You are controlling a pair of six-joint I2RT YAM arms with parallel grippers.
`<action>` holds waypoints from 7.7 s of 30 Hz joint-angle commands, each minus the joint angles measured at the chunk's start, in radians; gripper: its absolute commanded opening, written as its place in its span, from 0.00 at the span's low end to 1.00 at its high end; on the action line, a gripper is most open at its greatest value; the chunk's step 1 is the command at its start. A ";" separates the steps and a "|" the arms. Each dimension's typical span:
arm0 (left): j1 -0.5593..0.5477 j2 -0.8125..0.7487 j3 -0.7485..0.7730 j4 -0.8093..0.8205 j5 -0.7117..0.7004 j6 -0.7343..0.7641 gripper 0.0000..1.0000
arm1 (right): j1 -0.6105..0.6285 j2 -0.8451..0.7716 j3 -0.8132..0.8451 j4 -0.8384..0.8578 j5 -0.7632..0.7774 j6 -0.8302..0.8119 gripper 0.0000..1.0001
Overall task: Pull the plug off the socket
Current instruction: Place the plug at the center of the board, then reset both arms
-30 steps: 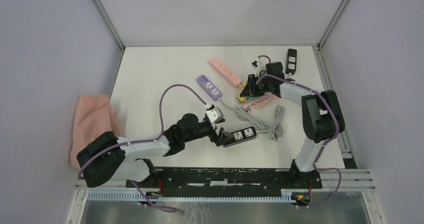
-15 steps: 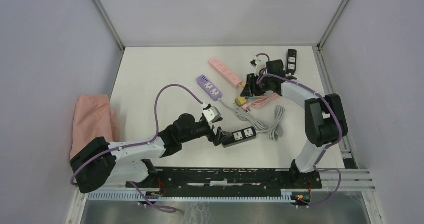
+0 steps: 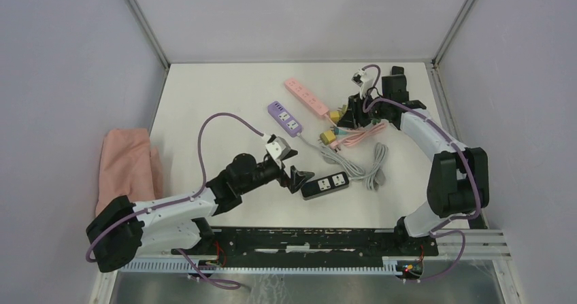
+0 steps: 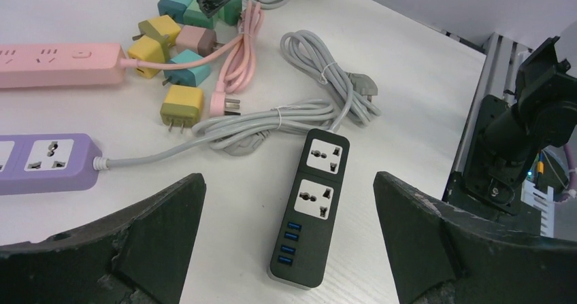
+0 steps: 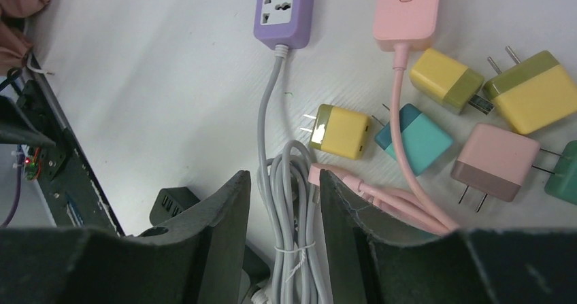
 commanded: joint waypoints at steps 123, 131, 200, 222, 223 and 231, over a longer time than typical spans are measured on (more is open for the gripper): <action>0.460 -0.374 0.670 -0.818 0.123 -0.152 0.99 | -0.255 -0.501 0.730 -0.607 0.142 0.135 1.00; 0.459 -0.382 0.667 -0.823 0.122 -0.154 0.99 | -0.255 -0.509 0.719 -0.607 0.127 0.135 1.00; 0.460 -0.382 0.673 -0.820 0.141 -0.163 0.99 | -0.254 -0.532 0.724 -0.637 0.110 0.095 1.00; 0.459 -0.386 0.665 -0.824 0.141 -0.159 0.99 | -0.254 -0.538 0.716 -0.637 0.117 0.093 1.00; 0.459 -0.386 0.665 -0.825 0.141 -0.159 0.99 | -0.254 -0.539 0.716 -0.637 0.118 0.092 0.99; 0.460 -0.385 0.664 -0.825 0.140 -0.159 0.99 | -0.255 -0.538 0.713 -0.638 0.123 0.092 1.00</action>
